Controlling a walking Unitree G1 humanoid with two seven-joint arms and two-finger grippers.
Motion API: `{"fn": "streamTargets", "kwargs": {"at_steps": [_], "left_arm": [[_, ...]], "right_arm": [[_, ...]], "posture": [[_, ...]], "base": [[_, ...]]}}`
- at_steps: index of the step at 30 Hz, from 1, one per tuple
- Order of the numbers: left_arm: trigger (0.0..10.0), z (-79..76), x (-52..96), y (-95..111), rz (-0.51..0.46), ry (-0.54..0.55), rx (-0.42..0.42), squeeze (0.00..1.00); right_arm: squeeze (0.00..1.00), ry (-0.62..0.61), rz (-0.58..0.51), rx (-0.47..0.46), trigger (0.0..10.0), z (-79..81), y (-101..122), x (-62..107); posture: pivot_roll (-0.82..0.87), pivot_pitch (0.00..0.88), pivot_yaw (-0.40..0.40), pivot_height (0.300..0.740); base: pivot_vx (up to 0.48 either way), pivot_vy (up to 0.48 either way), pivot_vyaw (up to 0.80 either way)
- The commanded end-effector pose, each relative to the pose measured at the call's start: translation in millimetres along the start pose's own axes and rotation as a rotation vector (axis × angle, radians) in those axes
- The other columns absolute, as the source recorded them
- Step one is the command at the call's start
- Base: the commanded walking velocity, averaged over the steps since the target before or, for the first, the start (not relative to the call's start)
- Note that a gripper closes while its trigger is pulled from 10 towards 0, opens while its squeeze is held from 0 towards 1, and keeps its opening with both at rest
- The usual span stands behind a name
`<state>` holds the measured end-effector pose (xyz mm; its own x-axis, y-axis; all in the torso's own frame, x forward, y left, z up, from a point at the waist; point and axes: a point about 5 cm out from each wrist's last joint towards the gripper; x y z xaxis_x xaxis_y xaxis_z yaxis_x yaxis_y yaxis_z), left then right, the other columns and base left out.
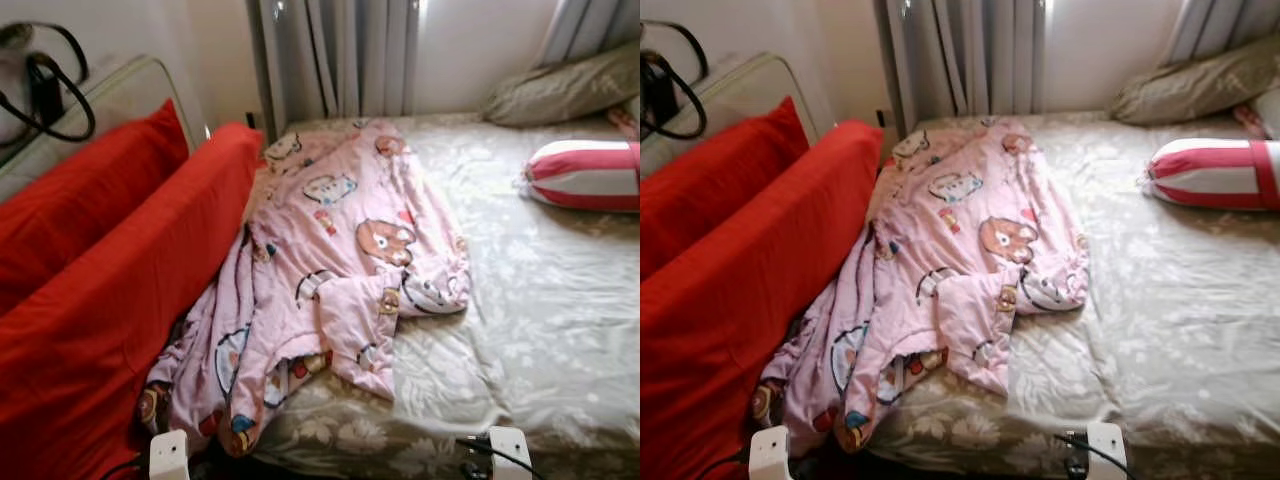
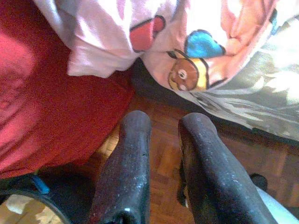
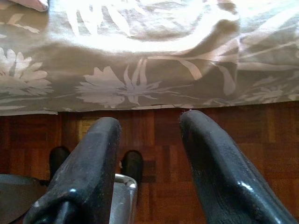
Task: Clean up the room
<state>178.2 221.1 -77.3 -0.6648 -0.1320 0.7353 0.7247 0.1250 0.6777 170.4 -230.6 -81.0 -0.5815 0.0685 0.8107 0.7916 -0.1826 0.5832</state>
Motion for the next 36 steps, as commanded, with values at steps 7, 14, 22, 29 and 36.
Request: {"fn": "streamTargets", "kwargs": {"at_steps": [7,14,22,29,36], "left_arm": [[10.0,2.8,1.0,-3.1,0.014,0.005,-0.018,0.0],[10.0,1.3,1.6,-5.6,0.021,-0.002,-0.018,0.0],[10.0,-0.4,0.8,-3.8,0.018,-0.008,-0.018,0.0],[10.0,-2.0,0.3,-2.4,0.012,-0.019,-0.017,0.0],[10.0,-6.5,-1.0,1.6,-0.005,-0.036,-0.02,0.0]], "right_arm": [[0.0,0.015,-0.007,0.011,10.0,2.5,1.9,-0.6],[0.0,0.022,-0.003,0.008,10.0,3.2,0.2,-0.4],[0.0,0.023,-0.007,-0.001,10.0,3.6,1.2,-0.6],[0.0,0.01,-0.012,-0.029,10.0,3.1,1.0,-0.5],[0.0,0.001,-0.02,-0.04,10.0,2.2,2.0,-0.5]], "posture": [[0.02,0.0,0.076,0.74],[0.02,0.0,0.078,0.74],[0.02,0.0,0.073,0.74],[0.02,0.0,0.071,0.74],[0.02,0.0,0.064,0.74]], "base": [[0.0,0.0,0.8],[0.0,0.0,0.8],[0.0,0.0,0.8],[0.0,0.0,0.23],[0.0,0.0,0.0]]}}
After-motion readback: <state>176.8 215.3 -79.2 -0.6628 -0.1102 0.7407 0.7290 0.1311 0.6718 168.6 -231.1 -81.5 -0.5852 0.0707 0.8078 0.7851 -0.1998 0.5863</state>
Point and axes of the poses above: a point about 5 cm out from each wrist's last joint towards the gripper, its own x axis pointing back from the gripper into the wrist, its own y axis along the axis of the wrist's last joint, z = x × y, and after that the axes turned 6 degrees about -x, right-handed
